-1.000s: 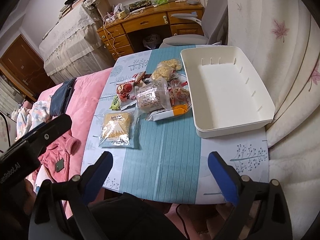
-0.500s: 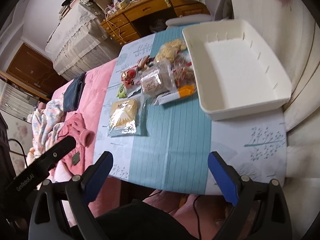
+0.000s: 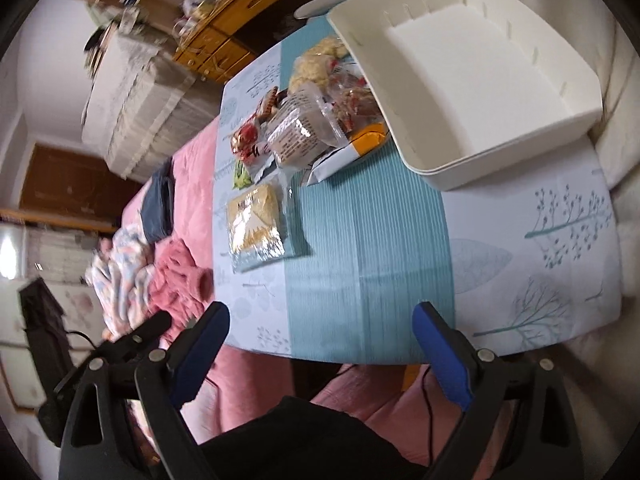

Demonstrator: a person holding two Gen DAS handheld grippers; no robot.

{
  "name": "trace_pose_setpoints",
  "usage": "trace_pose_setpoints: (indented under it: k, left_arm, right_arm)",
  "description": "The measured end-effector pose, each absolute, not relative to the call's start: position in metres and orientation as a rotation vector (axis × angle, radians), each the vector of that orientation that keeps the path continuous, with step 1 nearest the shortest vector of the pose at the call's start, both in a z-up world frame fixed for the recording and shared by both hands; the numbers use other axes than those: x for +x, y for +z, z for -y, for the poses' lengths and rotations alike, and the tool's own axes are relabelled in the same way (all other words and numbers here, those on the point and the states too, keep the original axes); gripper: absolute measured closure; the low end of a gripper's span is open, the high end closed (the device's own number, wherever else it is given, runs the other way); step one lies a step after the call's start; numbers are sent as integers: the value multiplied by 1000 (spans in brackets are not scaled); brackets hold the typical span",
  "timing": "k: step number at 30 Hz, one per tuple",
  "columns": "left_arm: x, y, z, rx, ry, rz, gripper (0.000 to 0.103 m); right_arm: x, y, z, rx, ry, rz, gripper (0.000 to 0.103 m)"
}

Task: Organize snacks
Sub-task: 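Grasp the Fuji-printed bread bag with left gripper while right grasps orange-wrapped bar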

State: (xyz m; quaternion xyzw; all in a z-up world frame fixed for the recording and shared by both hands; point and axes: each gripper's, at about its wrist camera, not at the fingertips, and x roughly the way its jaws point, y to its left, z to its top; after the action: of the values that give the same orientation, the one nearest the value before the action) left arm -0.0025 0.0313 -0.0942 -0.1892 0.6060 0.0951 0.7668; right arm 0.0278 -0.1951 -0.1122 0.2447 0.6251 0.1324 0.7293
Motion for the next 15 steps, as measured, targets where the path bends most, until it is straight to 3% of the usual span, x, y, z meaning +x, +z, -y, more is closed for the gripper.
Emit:
trace_pose_setpoints:
  k: [15]
  left_arm:
    - [90, -165, -71, -401, 115, -1536, 6]
  right_arm:
    - [67, -147, 192, 868, 49, -1389, 12]
